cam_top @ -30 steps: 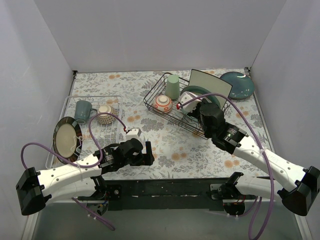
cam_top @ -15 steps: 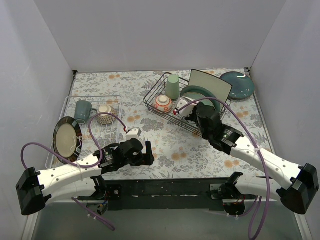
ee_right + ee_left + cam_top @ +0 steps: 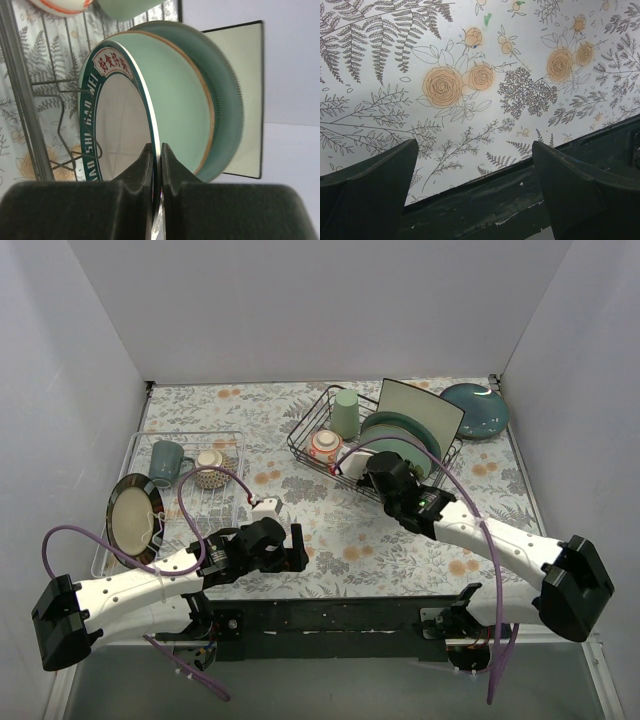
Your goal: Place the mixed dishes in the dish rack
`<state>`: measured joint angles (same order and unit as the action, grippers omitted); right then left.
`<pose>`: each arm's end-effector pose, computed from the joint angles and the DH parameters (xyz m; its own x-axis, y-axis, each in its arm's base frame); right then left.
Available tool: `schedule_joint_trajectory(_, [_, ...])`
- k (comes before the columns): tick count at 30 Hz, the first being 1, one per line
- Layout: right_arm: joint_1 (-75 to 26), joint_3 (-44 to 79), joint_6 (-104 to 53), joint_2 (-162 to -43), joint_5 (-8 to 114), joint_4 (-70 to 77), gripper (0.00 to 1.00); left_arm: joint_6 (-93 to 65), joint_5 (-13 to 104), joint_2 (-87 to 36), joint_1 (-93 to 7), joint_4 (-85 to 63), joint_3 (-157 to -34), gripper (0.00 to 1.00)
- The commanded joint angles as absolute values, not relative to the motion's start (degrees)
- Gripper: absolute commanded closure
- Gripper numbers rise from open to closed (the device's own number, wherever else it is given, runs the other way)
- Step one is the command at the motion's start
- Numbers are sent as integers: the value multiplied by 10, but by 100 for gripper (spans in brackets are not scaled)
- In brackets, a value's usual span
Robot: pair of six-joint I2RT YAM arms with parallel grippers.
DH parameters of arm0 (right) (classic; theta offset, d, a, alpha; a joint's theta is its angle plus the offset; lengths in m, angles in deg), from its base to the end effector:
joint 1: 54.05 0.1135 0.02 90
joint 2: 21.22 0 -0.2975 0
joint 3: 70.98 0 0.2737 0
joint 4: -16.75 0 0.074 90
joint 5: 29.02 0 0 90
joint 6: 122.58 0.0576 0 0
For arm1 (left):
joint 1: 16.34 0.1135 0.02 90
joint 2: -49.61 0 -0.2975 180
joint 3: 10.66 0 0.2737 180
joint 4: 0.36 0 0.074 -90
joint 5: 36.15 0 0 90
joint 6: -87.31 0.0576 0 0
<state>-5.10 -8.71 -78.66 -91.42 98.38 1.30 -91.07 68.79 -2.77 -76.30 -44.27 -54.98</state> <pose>0.2236 0.2034 0.3081 -0.0130 -0.8862 -0.4631 -0.3493 0.4380 -0.8284 0.1076 -0.1564 0.2086 -0.7677 -0.6017 -0.2204 -0.3728 0.6992 -0.6101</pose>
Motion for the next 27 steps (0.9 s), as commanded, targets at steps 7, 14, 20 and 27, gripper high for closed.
schedule_joint_trajectory(7, [-49,-7,-751,-999,1030,1,97,-911,690,-7,-764,-441,-547,2])
schedule_joint_trajectory(14, [-49,3,-738,-1004,1050,-6,62,-912,690,-4,-764,-440,-546,2])
schedule_joint_trajectory(20, [-60,17,-724,-1005,1083,-1,40,-910,691,-8,-764,-440,-547,2])
schedule_joint_trajectory(27, [-78,30,-686,-1001,1134,-7,38,-911,691,-7,-764,-440,-547,2])
